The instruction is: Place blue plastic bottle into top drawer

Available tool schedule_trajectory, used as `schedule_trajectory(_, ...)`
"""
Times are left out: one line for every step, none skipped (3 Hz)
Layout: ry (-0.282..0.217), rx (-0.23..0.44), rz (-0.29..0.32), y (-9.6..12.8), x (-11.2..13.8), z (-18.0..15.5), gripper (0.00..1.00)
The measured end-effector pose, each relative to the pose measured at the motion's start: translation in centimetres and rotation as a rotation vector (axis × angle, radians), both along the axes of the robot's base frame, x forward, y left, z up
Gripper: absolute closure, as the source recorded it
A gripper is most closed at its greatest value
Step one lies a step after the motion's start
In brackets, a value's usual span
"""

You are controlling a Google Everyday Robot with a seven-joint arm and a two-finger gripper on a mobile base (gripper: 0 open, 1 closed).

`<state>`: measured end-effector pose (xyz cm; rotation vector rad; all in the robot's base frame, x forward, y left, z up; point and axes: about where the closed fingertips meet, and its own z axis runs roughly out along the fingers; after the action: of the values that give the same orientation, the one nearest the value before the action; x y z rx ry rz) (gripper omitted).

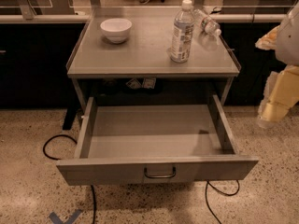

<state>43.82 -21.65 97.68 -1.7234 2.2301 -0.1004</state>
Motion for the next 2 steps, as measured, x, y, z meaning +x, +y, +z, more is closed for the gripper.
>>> schedule_trajectory(-0.002, 0.001, 0.0, 0.0, 0.0, 0.0, 0.0)
schedule_trajectory(0.012, 0.088, 0.034, 0.0, 2.8, -0.5, 0.0)
